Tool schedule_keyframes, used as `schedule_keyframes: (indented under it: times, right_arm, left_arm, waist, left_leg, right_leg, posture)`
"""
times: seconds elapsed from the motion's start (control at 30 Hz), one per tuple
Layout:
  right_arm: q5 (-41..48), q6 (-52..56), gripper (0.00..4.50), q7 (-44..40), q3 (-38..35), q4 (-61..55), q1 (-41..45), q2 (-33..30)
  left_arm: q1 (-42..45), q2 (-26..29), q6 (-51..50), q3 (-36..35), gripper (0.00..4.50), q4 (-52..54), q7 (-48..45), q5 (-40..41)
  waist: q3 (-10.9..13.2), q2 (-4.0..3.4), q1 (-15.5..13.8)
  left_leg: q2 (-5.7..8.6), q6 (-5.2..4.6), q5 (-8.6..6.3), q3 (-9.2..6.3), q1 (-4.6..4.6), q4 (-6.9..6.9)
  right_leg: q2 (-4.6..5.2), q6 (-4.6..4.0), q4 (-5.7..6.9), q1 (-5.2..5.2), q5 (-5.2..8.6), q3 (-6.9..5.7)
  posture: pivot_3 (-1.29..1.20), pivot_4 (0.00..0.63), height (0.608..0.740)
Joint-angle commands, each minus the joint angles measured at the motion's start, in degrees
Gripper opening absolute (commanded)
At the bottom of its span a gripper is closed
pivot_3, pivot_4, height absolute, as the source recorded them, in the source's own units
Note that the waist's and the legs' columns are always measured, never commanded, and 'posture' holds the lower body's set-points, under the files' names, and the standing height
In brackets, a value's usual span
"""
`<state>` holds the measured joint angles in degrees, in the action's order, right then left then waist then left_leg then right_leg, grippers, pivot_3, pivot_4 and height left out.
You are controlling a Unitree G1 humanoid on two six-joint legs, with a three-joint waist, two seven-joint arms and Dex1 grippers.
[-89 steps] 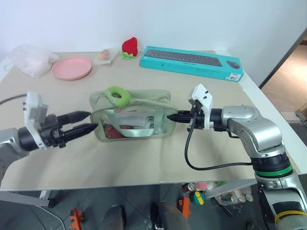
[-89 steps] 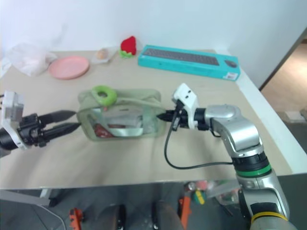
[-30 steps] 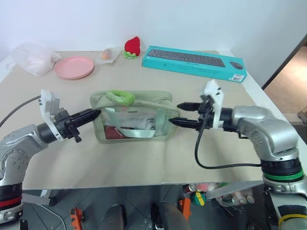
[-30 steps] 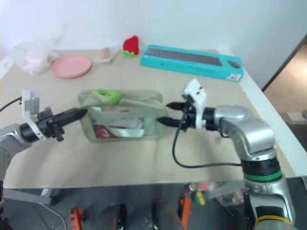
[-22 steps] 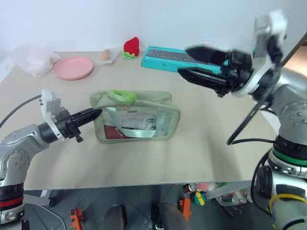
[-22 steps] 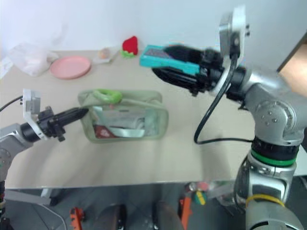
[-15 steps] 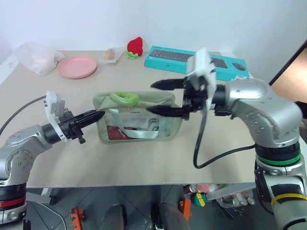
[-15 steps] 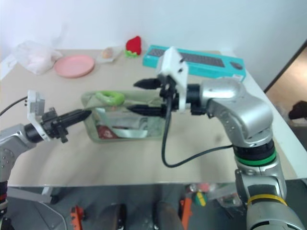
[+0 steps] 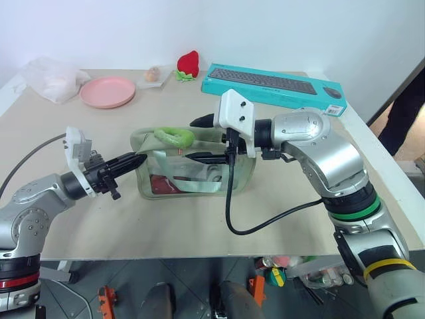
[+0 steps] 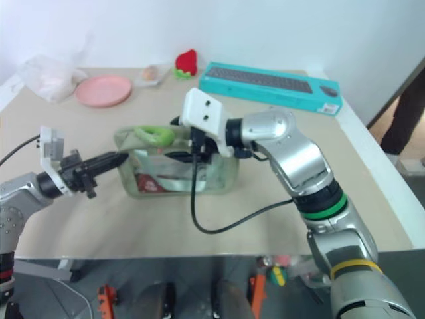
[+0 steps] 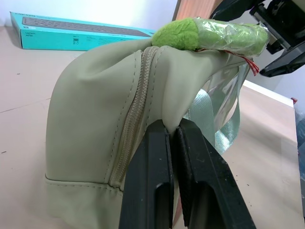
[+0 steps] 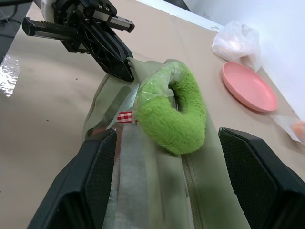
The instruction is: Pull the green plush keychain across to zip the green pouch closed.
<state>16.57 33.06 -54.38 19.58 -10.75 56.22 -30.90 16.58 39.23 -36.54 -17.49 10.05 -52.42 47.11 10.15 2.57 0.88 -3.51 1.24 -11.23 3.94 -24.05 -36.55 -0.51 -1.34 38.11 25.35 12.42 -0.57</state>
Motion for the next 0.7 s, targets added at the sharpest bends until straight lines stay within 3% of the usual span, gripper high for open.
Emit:
schedule_keyframes:
  times: [0.03,0.17,0.27,0.47,0.5,0.7]
  right_arm:
    - [1.64,0.37,3.53,-0.13,-3.49,0.20,2.37,1.74]
    - [0.83,0.09,3.53,-0.72,-3.26,1.17,2.10,2.29]
    - [0.62,0.05,2.80,-0.66,-3.48,1.80,2.07,2.64]
    - [1.19,0.00,0.72,-1.14,-3.84,2.05,2.02,3.23]
    - [1.12,-0.01,0.17,-1.16,-3.82,2.10,2.00,3.27]
    - [1.22,0.32,0.01,-0.91,-4.33,2.81,2.03,3.70]
  left_arm:
    - [0.09,-0.35,0.16,1.14,0.00,2.53,-0.17,0.13]
    - [0.10,-0.42,0.16,1.09,0.00,2.52,0.07,0.14]
    - [-0.04,-0.37,0.16,1.07,0.00,2.63,0.11,0.15]
    - [-0.02,-0.47,0.26,1.05,0.00,2.68,0.30,0.18]
    - [0.00,-0.49,0.28,1.04,0.00,2.68,0.29,0.21]
    - [-0.02,-0.66,0.33,1.15,0.00,2.57,0.33,0.15]
  waist:
    - [0.00,0.00,0.00]
    - [0.00,0.00,-0.06]
    - [0.00,0.00,-0.05]
    - [0.00,0.00,-0.05]
    - [0.00,0.00,-0.05]
    - [0.00,0.00,-0.05]
  left_leg:
    - [0.00,0.00,0.00,-0.02,0.00,0.00]
    - [0.00,0.00,0.00,-0.05,-0.01,-0.01]
    - [0.00,0.00,0.00,-0.02,-0.01,-0.01]
    - [-0.01,0.00,0.00,-0.05,-0.01,-0.01]
    - [-0.01,0.00,0.00,-0.04,-0.01,-0.01]
    - [-0.01,0.00,0.00,-0.04,-0.01,-0.01]
  right_leg:
    - [0.00,0.00,0.00,0.00,0.00,0.00]
    - [0.00,0.00,0.00,-0.02,0.00,-0.04]
    - [0.01,0.00,0.00,-0.01,-0.01,-0.02]
    - [0.02,0.00,0.00,-0.01,0.00,-0.03]
    - [0.01,0.00,0.00,-0.01,0.00,-0.03]
    - [0.01,0.00,0.00,-0.01,-0.01,-0.03]
  posture:
    - [0.00,0.150,0.740]
    - [0.00,0.150,0.740]
    - [0.00,0.150,0.740]
    - [0.00,0.150,0.740]
    - [0.00,0.150,0.740]
    - [0.00,0.150,0.740]
